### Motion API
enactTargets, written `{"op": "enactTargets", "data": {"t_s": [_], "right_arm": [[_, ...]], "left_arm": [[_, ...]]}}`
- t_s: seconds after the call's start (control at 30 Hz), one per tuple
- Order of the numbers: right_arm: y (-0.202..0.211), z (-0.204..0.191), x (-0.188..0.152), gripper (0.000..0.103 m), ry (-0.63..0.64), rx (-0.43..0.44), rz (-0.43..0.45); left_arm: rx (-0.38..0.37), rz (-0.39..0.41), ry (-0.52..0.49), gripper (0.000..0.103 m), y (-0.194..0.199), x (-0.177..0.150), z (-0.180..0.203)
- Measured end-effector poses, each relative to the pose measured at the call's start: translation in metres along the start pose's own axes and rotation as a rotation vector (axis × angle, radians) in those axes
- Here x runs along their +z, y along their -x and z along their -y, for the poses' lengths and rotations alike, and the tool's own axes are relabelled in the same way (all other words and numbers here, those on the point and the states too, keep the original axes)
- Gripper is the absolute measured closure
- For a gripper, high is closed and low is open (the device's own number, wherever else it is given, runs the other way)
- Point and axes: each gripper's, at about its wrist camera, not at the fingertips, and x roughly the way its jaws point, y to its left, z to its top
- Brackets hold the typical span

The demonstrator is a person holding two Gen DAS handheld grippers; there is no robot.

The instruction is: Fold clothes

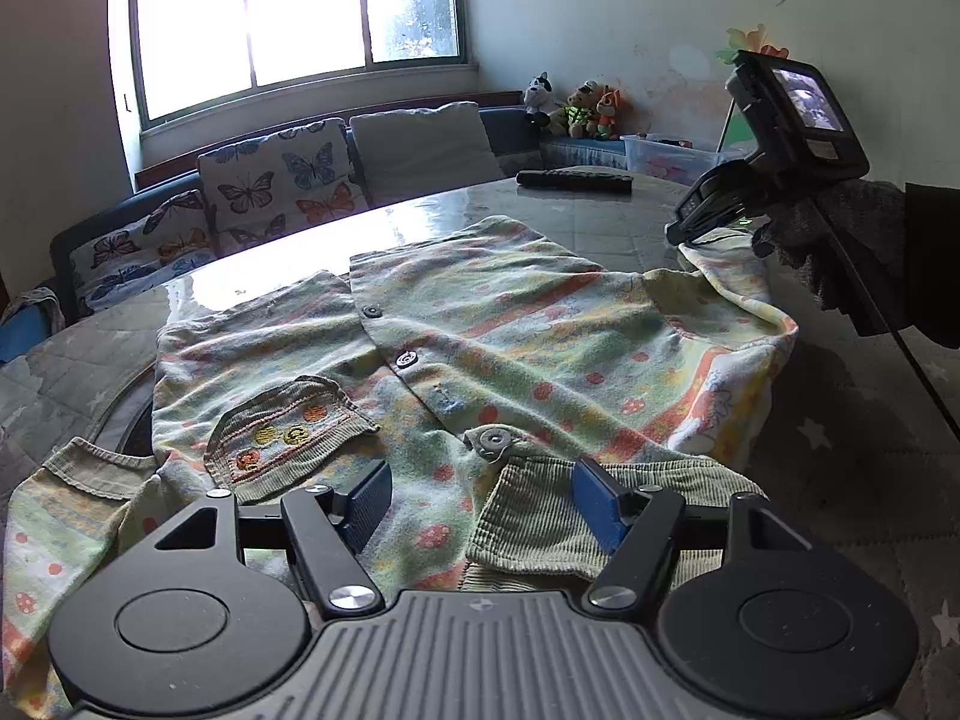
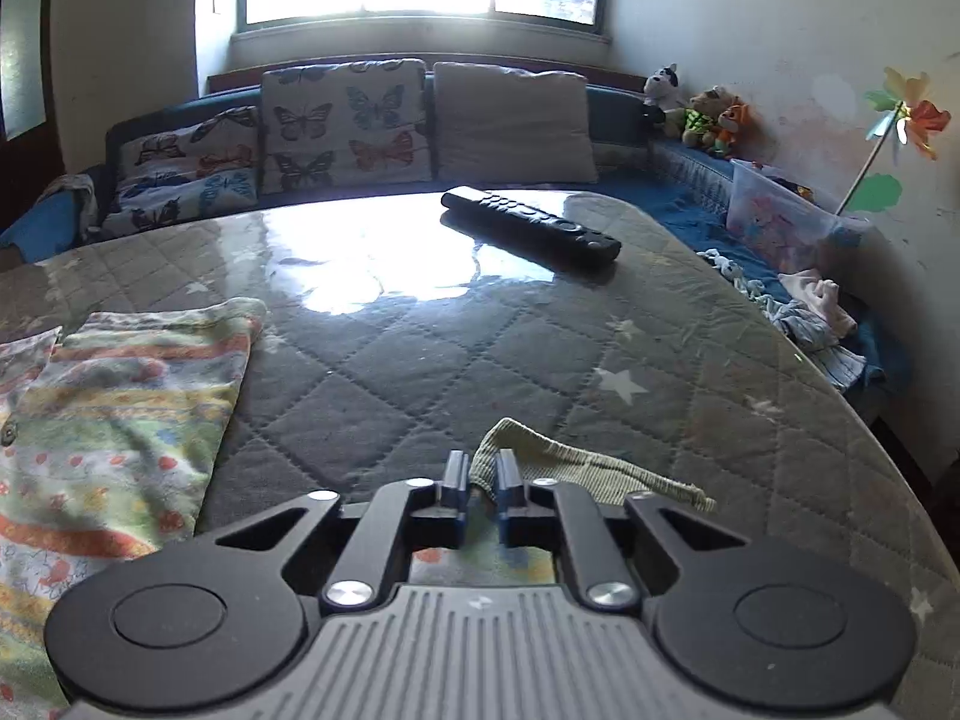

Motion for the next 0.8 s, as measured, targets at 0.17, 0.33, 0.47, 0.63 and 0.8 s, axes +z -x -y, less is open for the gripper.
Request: {"op": "enactTargets", "data": {"t_s": [0.17, 0.33, 0.47, 0.63, 0.8], "right_arm": [[0.040, 0.028, -0.009, 0.100, -0.040, -0.009, 0.068], [0.084, 0.061, -0.023, 0.100, -0.096, -0.024, 0.131], [0.118, 0.090, -0.049, 0.100, -0.170, -0.047, 0.151], [0.130, 0.111, -0.087, 0.099, -0.237, -0.086, 0.081], [0.132, 0.113, -0.092, 0.095, -0.231, -0.095, 0.077]], "left_arm": [[-0.003, 0.001, 0.007, 0.032, 0.000, -0.001, -0.001], [-0.005, 0.001, 0.011, 0.032, 0.000, -0.001, -0.001], [-0.001, 0.004, 0.007, 0.032, 0.000, -0.001, -0.001], [0.002, 0.005, 0.004, 0.032, 0.001, -0.001, -0.001], [0.007, 0.003, 0.000, 0.032, 0.001, -0.001, 0.000]]}}
